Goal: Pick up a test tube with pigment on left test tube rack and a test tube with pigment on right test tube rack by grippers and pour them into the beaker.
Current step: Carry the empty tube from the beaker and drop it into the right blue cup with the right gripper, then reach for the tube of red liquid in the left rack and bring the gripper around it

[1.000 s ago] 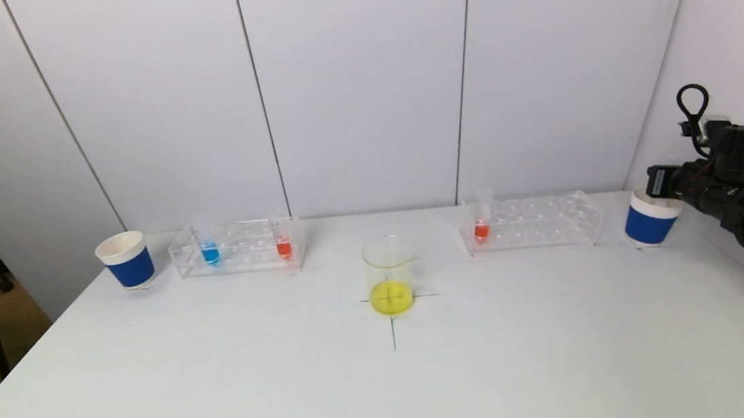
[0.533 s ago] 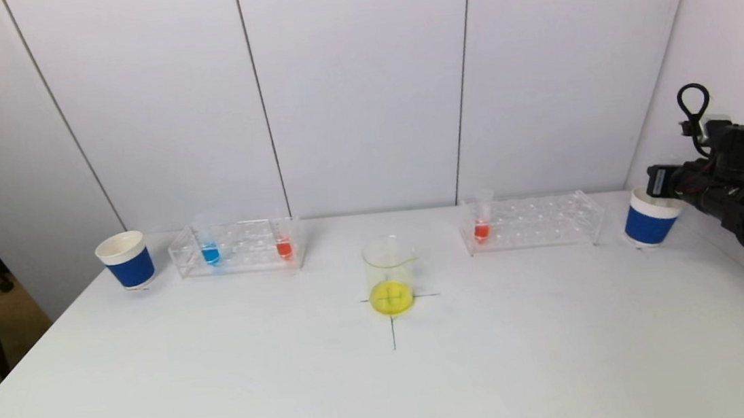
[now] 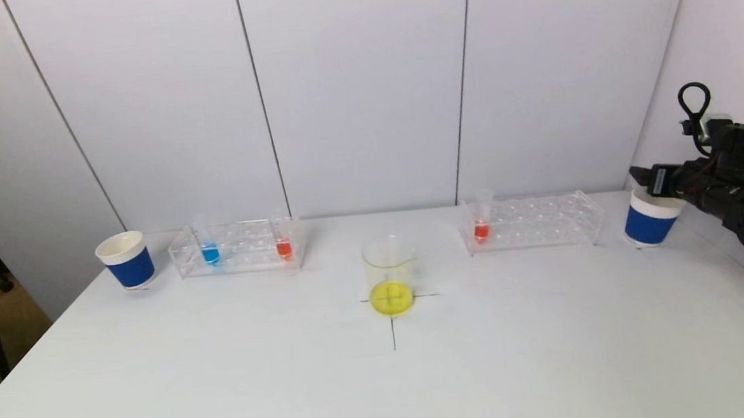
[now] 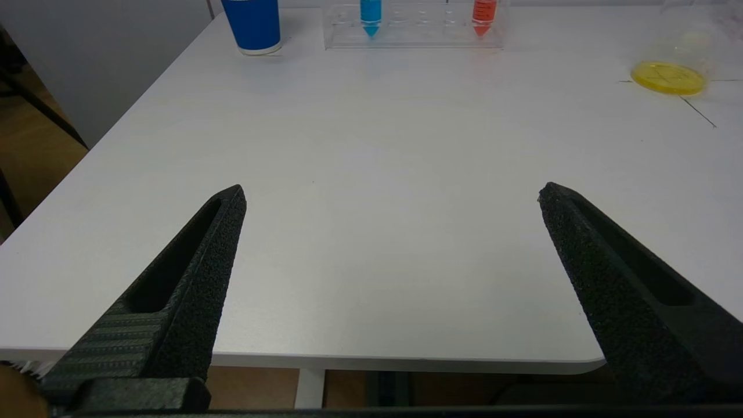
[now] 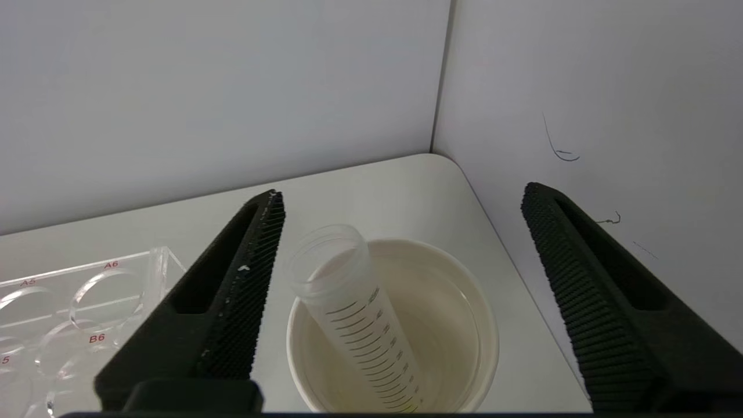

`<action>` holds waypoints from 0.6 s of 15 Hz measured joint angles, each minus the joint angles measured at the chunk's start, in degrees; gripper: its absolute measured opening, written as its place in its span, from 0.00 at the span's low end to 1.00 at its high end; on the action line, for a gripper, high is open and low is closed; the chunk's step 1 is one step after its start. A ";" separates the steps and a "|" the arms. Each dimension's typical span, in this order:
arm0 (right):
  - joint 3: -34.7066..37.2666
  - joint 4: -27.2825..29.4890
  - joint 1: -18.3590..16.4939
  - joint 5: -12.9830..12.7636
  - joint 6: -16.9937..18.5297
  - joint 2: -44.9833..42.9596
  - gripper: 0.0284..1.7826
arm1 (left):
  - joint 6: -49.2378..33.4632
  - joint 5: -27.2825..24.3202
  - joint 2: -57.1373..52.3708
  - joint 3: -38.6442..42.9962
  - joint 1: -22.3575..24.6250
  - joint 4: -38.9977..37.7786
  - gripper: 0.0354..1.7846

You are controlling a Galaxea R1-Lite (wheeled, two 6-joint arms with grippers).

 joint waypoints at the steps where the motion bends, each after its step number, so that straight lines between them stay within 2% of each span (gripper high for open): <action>1: 0.02 -0.02 0.00 0.09 0.06 -0.06 0.92 | -0.01 0.00 0.00 0.00 0.00 0.00 0.99; 4: 0.40 0.00 0.00 0.15 0.11 -0.46 1.00 | -0.01 0.00 0.00 0.00 0.00 -0.02 0.99; 9: 2.30 -0.02 1.89 0.79 0.39 -5.68 1.00 | -0.04 0.00 0.00 0.00 0.00 0.00 0.99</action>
